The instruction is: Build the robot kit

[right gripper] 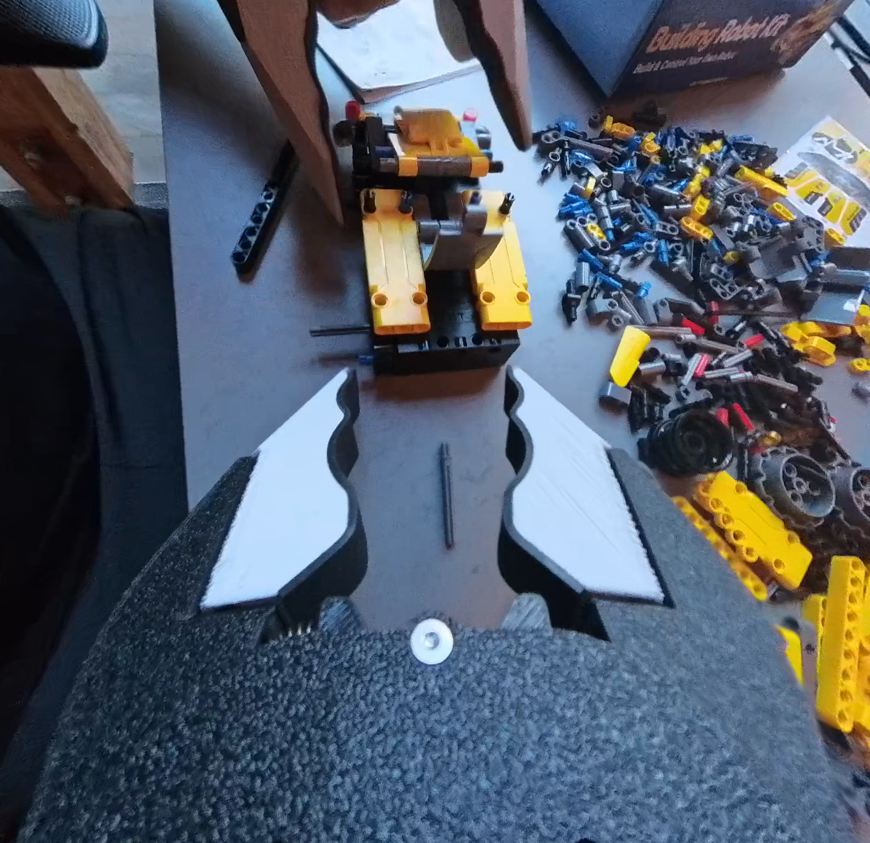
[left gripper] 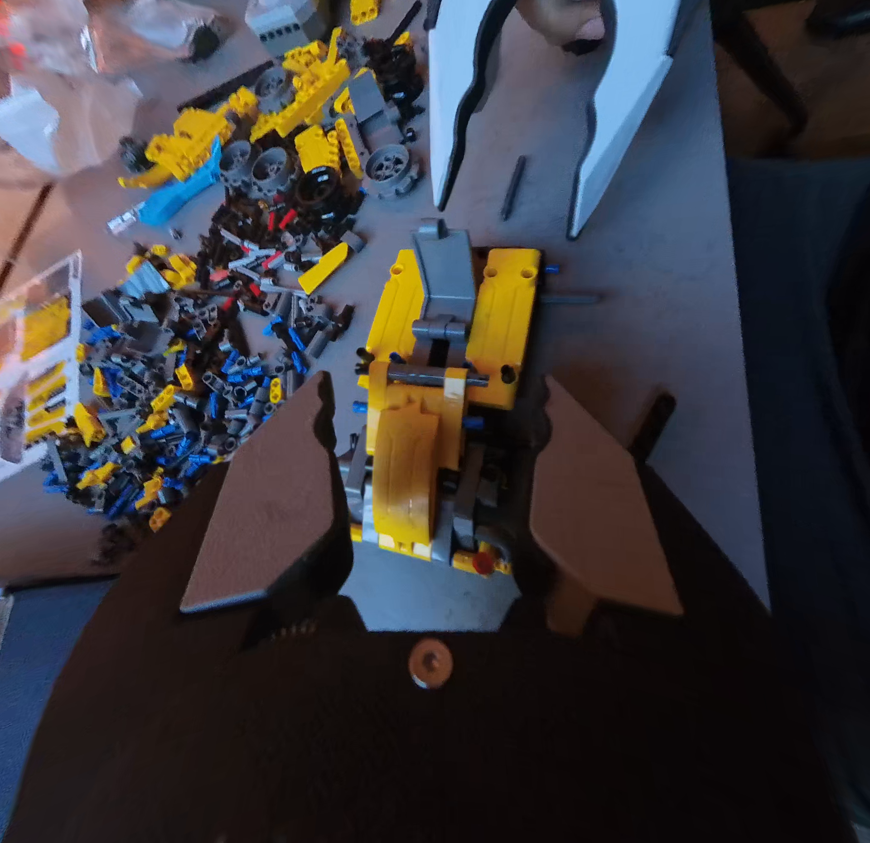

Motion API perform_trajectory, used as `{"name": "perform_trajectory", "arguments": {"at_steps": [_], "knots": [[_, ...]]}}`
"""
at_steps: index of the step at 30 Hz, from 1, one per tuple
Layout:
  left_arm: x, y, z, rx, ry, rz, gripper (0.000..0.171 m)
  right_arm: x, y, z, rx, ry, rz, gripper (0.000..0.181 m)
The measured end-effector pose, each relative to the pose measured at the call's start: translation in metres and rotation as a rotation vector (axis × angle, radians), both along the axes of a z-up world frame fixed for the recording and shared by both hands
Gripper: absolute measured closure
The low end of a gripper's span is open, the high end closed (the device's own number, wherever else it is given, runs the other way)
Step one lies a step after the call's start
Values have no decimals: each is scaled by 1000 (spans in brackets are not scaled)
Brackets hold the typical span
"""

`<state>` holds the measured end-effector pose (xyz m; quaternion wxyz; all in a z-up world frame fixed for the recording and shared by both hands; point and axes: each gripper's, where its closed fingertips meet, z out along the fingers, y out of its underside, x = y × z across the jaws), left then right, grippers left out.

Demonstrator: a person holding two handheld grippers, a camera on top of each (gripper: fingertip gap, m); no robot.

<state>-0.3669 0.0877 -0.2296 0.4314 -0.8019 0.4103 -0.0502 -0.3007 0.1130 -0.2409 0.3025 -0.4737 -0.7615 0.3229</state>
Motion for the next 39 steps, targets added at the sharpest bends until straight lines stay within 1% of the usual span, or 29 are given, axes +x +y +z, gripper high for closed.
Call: {"name": "perform_trajectory", "arguments": {"at_steps": [2,4,6,8,11,13,15,18,20,22,23,25,26,30,31,32,39], "knots": [[-2,2,-4,-49,-22,5,84,-8,-2,0,-22,-5,24,117],[-4,5,-9,-94,-22,10,79,-14,-3,-5,-43,-51,50,112],[-3,6,-14,-132,-10,0,80,-18,1,-8,-24,-67,76,112],[3,3,-23,-195,-7,-32,83,-21,3,-8,-43,-80,100,113],[-1,8,-29,-178,57,-13,85,-22,5,-7,-55,-87,140,112],[-1,9,-29,-163,60,-22,88,-23,13,-8,-32,-116,140,102],[1,10,-28,-136,53,-41,91,-24,13,-6,-36,-110,169,113],[0,10,-28,-131,32,-37,90,-23,10,-14,-45,-155,181,113],[-1,9,-30,-144,9,-18,89,-20,8,-13,-18,-153,181,119],[-1,10,-29,-124,4,2,89,-15,5,-13,-52,-180,168,109],[-1,10,-29,-113,1,6,89,-14,2,-10,-82,-177,169,109],[-2,11,-28,-99,-5,8,89,-18,5,-9,-83,-161,131,111],[-1,10,-28,-93,-6,5,89,-20,6,-11,-82,-163,121,109],[-2,10,-28,-93,-5,8,89,-23,4,-11,-82,-171,131,107],[-2,9,-28,-90,-6,11,90,-23,3,-11,-84,-170,138,107],[-1,9,-28,-87,-7,10,90,-22,0,-11,-99,-172,157,112],[-1,9,-29,-94,-31,17,92,-25,1,-12,-114,-190,206,114]]}}
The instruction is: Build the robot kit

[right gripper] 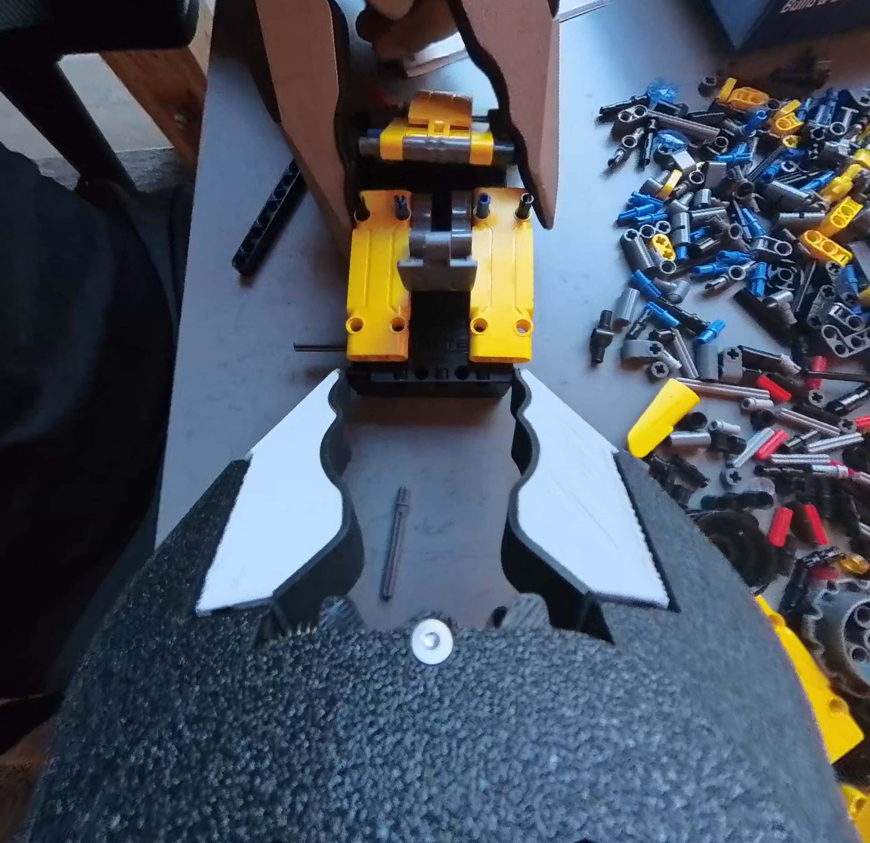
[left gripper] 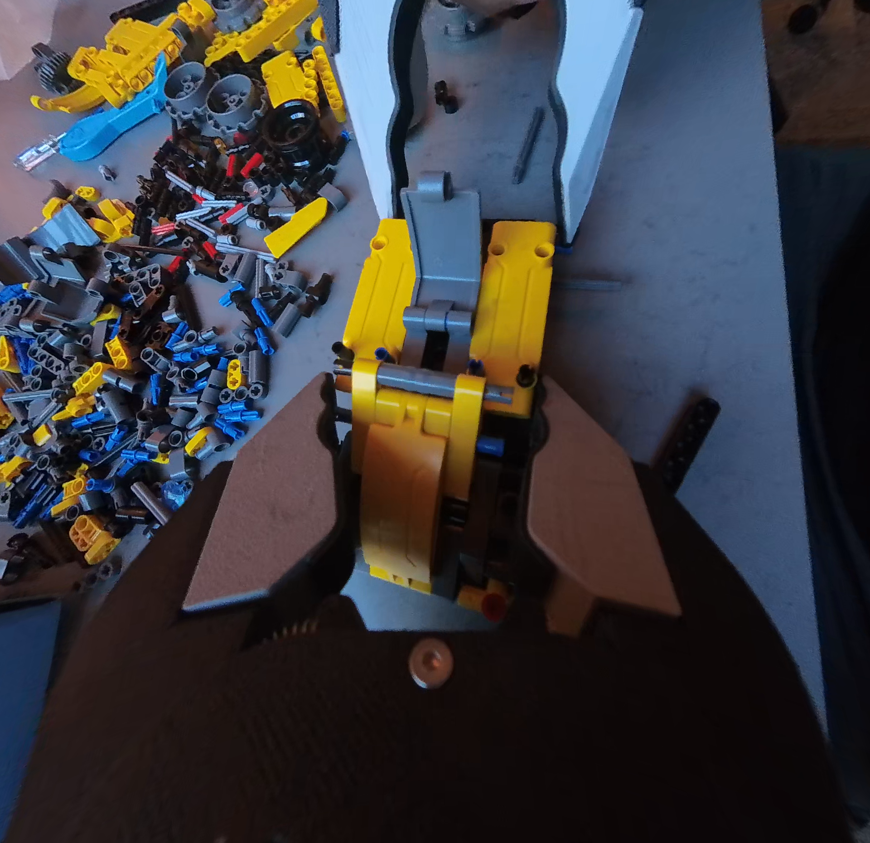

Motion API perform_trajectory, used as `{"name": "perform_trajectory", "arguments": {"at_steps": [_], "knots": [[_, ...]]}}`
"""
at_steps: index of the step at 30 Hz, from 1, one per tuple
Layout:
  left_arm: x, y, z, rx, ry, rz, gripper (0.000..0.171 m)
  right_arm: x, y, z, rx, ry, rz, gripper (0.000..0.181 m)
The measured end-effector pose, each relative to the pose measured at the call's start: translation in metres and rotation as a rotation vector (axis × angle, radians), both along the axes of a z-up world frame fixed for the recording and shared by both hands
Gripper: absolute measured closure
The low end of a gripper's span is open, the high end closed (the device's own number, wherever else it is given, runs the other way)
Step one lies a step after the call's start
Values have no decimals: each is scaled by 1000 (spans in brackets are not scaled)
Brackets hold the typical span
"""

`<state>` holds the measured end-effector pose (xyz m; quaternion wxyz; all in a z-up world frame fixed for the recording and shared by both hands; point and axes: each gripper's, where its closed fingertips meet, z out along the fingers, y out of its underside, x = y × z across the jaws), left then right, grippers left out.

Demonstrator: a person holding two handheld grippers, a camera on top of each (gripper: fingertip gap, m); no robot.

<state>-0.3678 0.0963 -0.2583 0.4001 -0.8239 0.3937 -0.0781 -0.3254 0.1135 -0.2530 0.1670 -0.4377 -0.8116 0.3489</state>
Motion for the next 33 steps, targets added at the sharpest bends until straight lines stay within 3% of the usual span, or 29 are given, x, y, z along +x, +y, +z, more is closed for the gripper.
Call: {"name": "perform_trajectory", "arguments": {"at_steps": [10,15,17,20,24,26,30,33], "knots": [[-3,1,0,2,-3,12,91,-4,2,0,8,18,64,117],[-4,2,-1,-6,-3,29,91,-5,4,0,-26,-14,31,115],[-5,6,0,4,-2,63,90,-5,13,2,20,-33,-14,113],[-8,11,1,10,-6,123,90,1,33,33,73,81,-135,117],[-9,6,24,-9,-148,174,77,43,49,62,16,146,-295,122],[-24,-2,38,-10,-144,222,70,64,48,60,1,153,-359,128],[-62,-33,68,50,-85,359,78,91,38,34,69,129,-445,139],[-76,-69,72,41,-76,450,85,98,27,19,78,129,-481,139]]}}
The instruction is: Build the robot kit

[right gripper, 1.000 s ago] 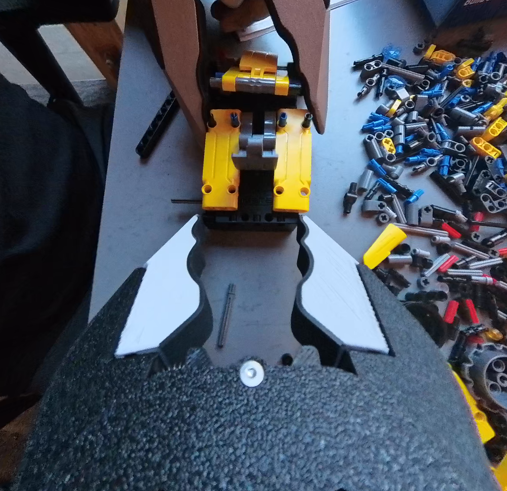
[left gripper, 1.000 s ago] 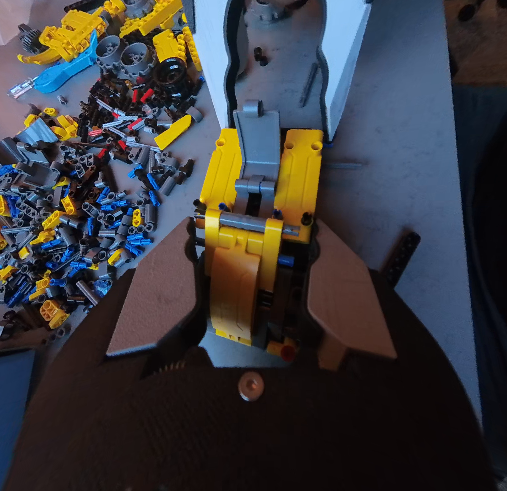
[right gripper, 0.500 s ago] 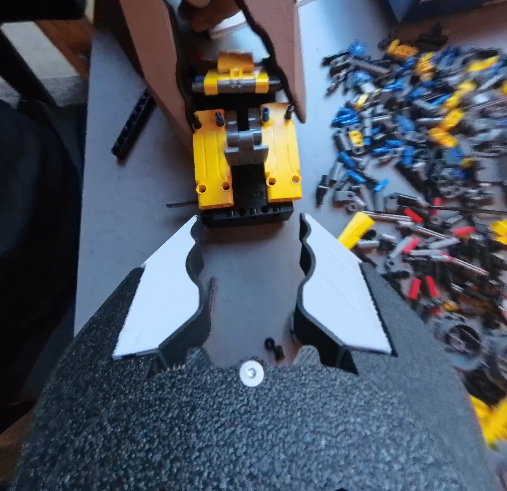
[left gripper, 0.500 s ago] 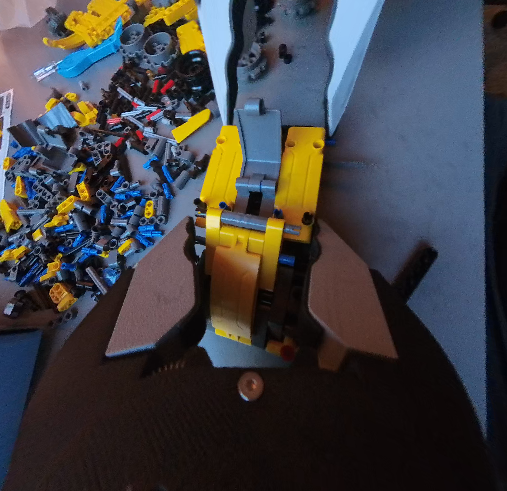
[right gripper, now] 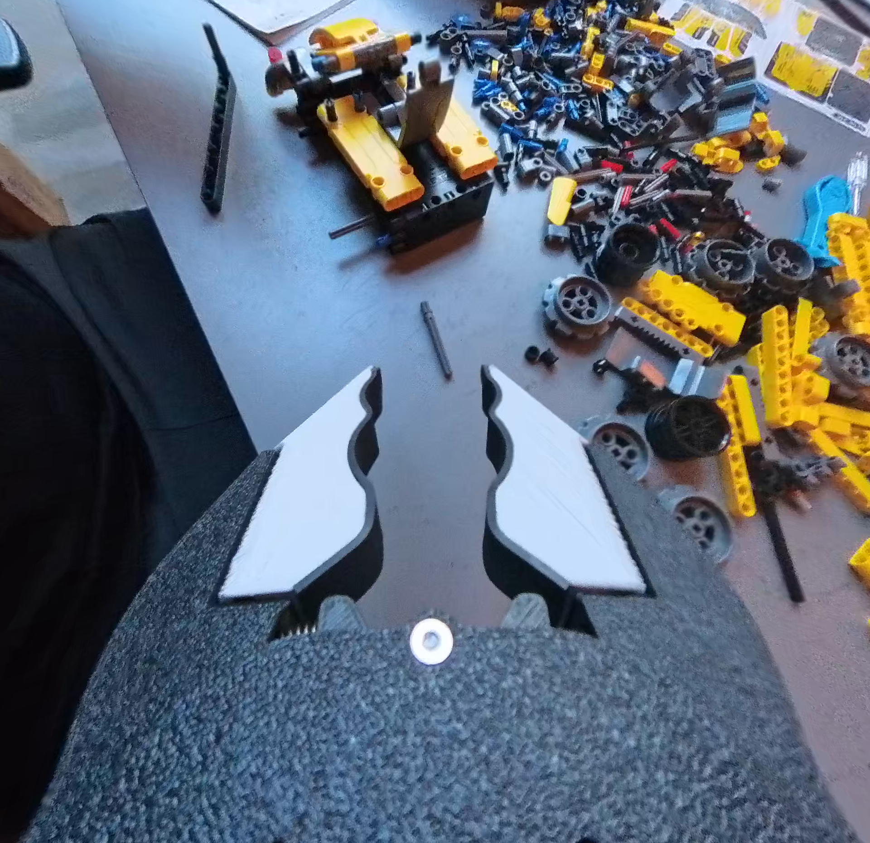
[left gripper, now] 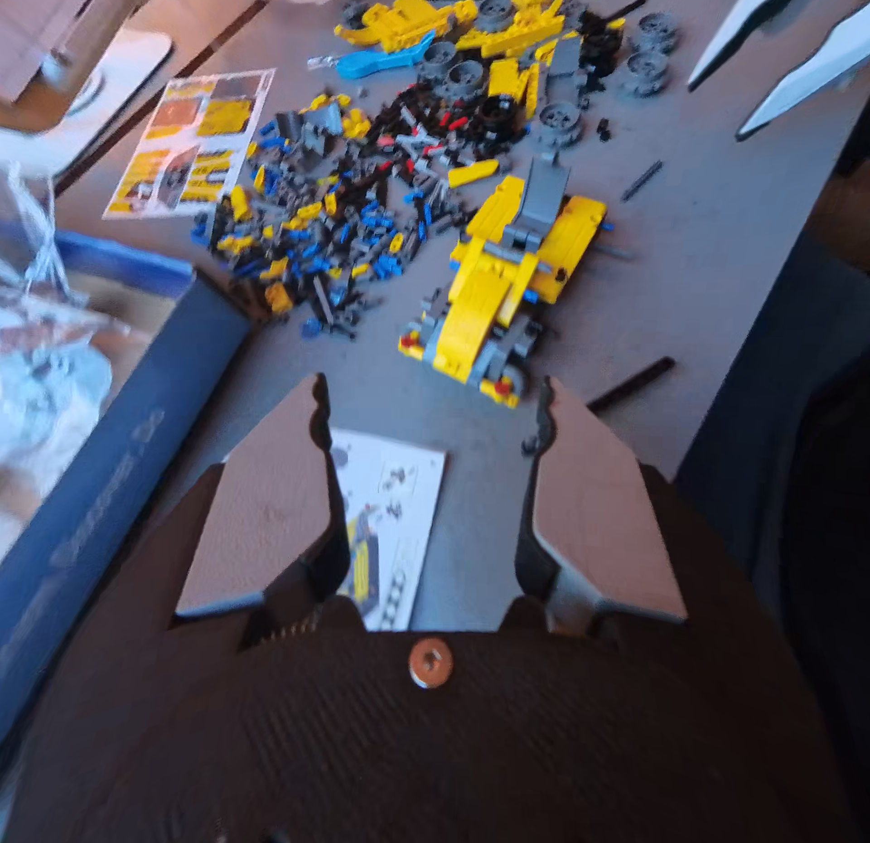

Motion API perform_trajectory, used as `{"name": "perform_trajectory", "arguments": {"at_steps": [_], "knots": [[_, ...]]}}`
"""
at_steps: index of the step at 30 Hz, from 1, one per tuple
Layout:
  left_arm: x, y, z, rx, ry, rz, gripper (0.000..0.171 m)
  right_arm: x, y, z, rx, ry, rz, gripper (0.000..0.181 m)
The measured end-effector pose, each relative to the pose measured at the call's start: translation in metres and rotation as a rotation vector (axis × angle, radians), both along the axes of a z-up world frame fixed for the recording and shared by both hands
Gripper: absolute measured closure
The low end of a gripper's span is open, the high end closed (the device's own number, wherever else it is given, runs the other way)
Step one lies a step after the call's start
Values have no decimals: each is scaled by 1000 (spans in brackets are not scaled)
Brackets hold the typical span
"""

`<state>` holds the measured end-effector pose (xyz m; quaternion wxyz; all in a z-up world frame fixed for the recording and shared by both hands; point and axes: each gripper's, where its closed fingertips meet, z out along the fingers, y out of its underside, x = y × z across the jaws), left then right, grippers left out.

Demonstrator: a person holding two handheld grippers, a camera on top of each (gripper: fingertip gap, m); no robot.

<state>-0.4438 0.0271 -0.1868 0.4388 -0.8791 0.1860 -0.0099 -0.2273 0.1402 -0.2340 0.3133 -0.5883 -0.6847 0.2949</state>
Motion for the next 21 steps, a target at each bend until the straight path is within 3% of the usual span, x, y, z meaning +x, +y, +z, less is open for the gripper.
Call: {"name": "perform_trajectory", "arguments": {"at_steps": [4,7,12,18,21], "knots": [[9,-48,-22,-83,-20,30,104,6,-5,-9,-26,26,-51,138],[24,-66,-44,-125,-54,24,115,8,-7,-6,-64,67,-82,138],[24,-64,-72,-165,-54,48,121,2,-8,-8,-62,88,-106,133],[32,-55,-75,-148,-123,95,128,-9,-12,-11,-105,56,-80,134],[35,-57,-75,-104,-160,191,125,-12,-17,-15,-109,37,-62,134]]}}
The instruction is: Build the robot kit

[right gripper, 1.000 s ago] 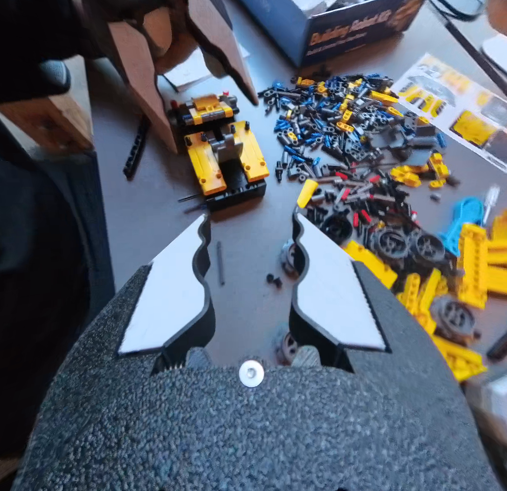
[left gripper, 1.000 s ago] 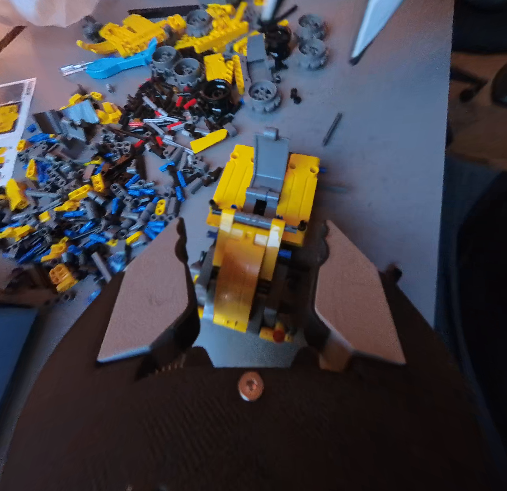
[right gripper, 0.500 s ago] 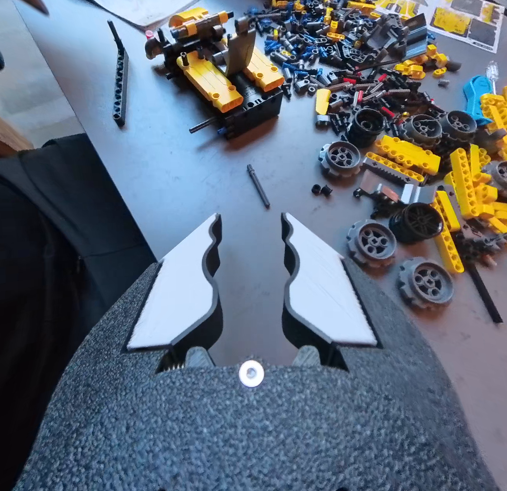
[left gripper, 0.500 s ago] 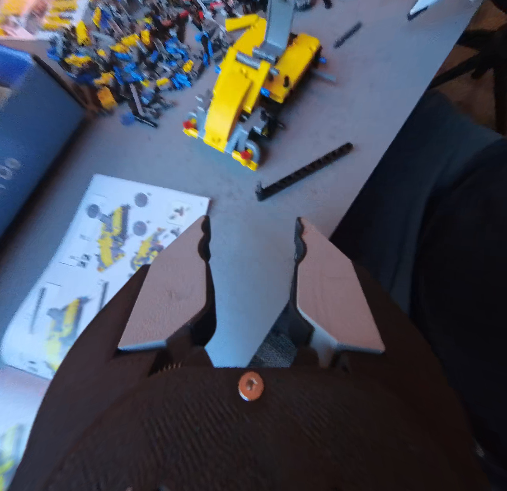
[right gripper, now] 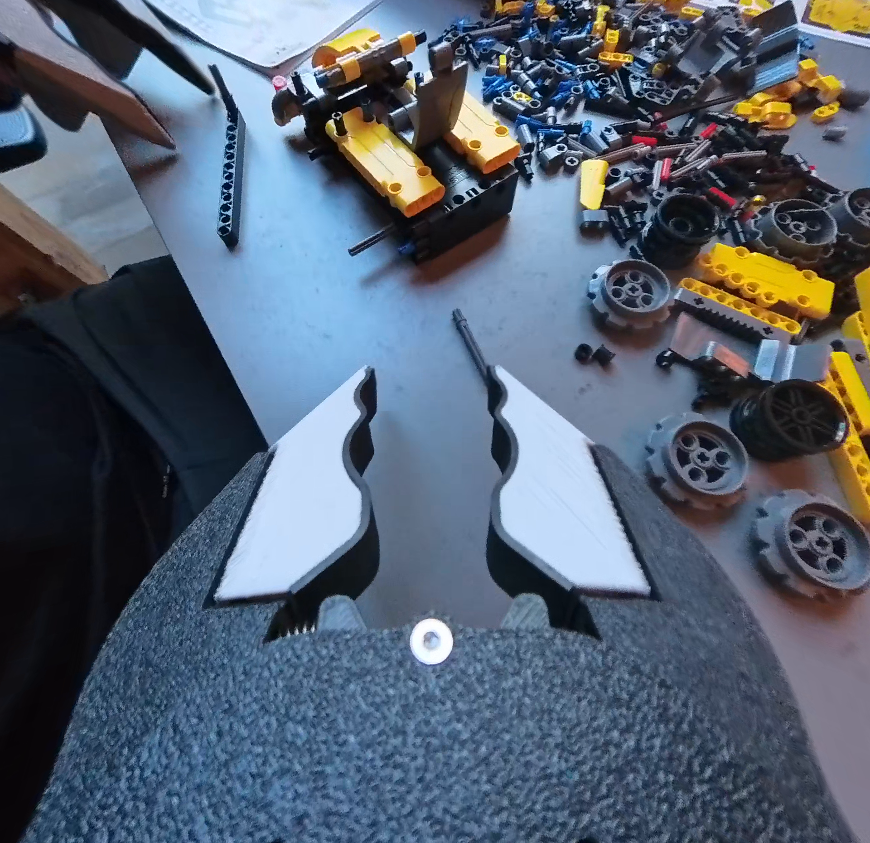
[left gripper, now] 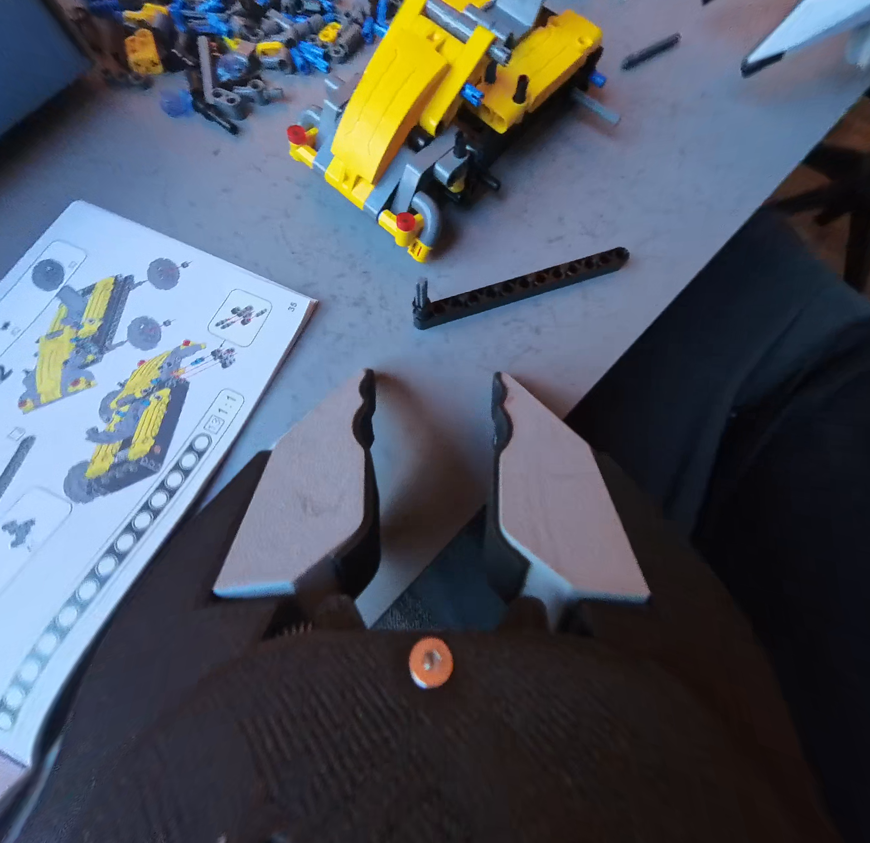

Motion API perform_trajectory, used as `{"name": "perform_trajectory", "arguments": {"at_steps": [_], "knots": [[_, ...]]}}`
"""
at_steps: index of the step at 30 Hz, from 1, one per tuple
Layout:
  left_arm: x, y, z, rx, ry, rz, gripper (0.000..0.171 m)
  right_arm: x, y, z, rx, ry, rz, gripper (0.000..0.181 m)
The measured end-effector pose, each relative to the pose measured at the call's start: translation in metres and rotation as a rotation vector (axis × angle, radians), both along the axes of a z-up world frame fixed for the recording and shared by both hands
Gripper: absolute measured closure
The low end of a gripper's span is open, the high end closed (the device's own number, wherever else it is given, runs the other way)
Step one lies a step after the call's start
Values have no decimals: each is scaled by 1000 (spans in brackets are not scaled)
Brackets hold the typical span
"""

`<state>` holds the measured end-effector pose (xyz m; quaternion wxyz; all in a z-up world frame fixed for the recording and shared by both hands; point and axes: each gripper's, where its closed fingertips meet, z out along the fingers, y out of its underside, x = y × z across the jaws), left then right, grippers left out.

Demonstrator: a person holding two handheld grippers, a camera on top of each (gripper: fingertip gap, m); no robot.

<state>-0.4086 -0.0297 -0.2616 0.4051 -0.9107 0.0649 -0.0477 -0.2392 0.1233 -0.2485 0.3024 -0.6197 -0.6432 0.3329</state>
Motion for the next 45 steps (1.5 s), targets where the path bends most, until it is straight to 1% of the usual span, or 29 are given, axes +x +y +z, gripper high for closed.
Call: {"name": "perform_trajectory", "arguments": {"at_steps": [3,6,8,10,13,15,17,20,23,26,28,31,34,37,39,40,43,45], "knots": [[-3,4,11,130,44,90,123,0,0,1,-6,11,-3,136],[1,4,11,216,55,110,120,0,2,3,-25,18,-12,136],[4,3,14,271,63,100,120,0,2,3,-28,19,-12,136],[9,0,16,281,53,64,117,0,1,2,-29,19,-8,136],[11,-1,26,352,29,41,120,-2,0,0,-36,5,-2,139],[13,-3,25,345,0,20,120,-4,-2,-1,-47,-4,3,139],[9,-4,24,338,12,22,121,-6,-5,-1,-54,-5,11,139],[9,-3,23,337,12,0,125,-10,-7,-2,-73,-13,14,145],[8,0,19,320,-10,1,127,-11,-9,-2,-74,-14,14,144],[10,3,24,324,-26,11,129,-11,-9,3,-48,23,16,144],[12,4,31,356,-12,0,129,-10,-8,8,-32,55,8,145],[14,4,29,352,22,-22,128,-12,-7,11,-43,72,-9,146],[15,6,27,352,0,-32,129,-19,-11,16,-64,103,-17,142],[12,7,25,341,-16,-31,128,-38,-27,30,-74,188,-27,142],[12,7,23,327,-38,-27,129,-57,-53,33,-110,205,16,138],[12,6,23,326,-46,-29,129,-65,-65,29,-109,174,41,139],[13,6,25,327,-42,-34,129,-84,-93,12,-38,66,122,135],[14,5,24,323,-33,-39,128,-95,-102,5,4,22,143,134]]}}
